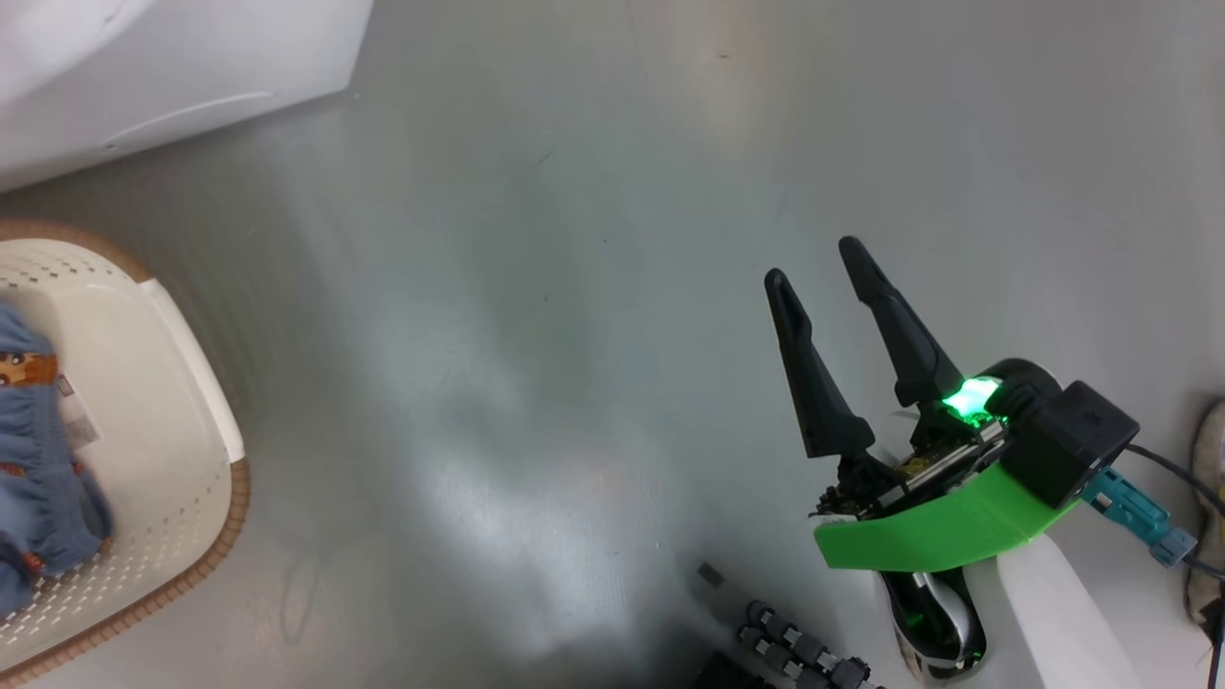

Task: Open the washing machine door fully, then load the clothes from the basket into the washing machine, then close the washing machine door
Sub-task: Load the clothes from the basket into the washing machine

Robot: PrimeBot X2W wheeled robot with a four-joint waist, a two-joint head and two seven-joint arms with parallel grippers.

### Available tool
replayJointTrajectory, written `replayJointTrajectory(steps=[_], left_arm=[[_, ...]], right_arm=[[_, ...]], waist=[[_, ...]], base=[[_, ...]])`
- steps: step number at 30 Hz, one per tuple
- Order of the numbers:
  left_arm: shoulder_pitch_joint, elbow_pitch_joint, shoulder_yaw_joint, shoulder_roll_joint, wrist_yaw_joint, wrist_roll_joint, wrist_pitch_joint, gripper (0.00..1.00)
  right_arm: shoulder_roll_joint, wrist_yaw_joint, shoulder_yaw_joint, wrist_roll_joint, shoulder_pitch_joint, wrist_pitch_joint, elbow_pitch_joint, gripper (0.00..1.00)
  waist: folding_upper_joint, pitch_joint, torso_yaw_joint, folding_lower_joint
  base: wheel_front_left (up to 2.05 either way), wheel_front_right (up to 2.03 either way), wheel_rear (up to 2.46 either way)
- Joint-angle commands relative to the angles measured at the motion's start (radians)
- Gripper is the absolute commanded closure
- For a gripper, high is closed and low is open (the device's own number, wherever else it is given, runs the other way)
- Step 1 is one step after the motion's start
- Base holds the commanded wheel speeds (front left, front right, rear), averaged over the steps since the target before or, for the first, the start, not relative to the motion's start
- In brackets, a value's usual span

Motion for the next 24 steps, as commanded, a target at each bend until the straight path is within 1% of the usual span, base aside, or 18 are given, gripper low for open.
replayJointTrajectory(steps=[1,6,10,11,12,13,14,19,24], left_arm=[[-0.010,-0.006,-0.008,0.043,-0.014,0.018,0.002,1.00],[0.029,0.097,-0.011,0.041,-0.032,-0.011,0.056,1.00],[0.058,0.144,-0.010,0.038,-0.040,-0.030,0.089,1.00],[0.063,0.149,-0.012,0.036,-0.042,-0.033,0.091,0.85],[0.063,0.149,-0.012,0.036,-0.042,-0.033,0.091,0.85],[0.067,0.153,-0.011,0.034,-0.042,-0.036,0.088,0.54],[0.070,0.157,-0.009,0.032,-0.040,-0.040,0.086,0.00],[0.096,0.169,-0.011,0.022,-0.039,-0.048,0.060,0.00],[0.144,0.167,-0.002,-0.007,-0.043,-0.074,0.013,0.00]], right_arm=[[-0.004,0.006,0.018,0.005,0.010,-0.012,-0.026,0.00],[-0.004,0.006,0.020,0.010,0.000,-0.012,-0.022,0.00],[-0.004,0.006,0.025,0.009,-0.004,-0.012,-0.016,0.00],[-0.004,0.006,0.024,0.008,-0.005,-0.012,-0.015,0.00],[-0.004,0.006,0.024,0.008,-0.005,-0.012,-0.015,0.00],[-0.004,0.006,0.023,0.007,-0.006,-0.012,-0.013,0.00],[-0.004,0.006,0.022,0.005,-0.006,-0.012,-0.012,0.00],[-0.004,0.006,0.014,-0.004,-0.006,-0.012,-0.007,0.00],[-0.004,0.006,0.001,-0.014,-0.002,-0.012,-0.001,0.00]], waist=[[0.0000,0.004,0.005,0.0000],[0.0000,0.009,0.016,0.0000],[0.0000,0.006,0.021,0.0000],[0.0000,0.004,0.022,0.0000],[0.0000,0.004,0.022,0.0000],[0.0000,0.002,0.024,0.0000],[0.0000,0.000,0.025,0.0000],[0.0000,-0.017,0.036,0.0000],[0.0000,-0.046,0.059,0.0000]], base=[[0.00,0.00,0.00],[0.00,0.00,0.00],[0.00,0.00,0.00],[0.00,0.00,0.00],[0.00,0.00,0.00],[0.00,0.00,0.00],[0.00,0.00,0.00],[0.00,0.00,0.00],[0.00,0.00,0.00]])
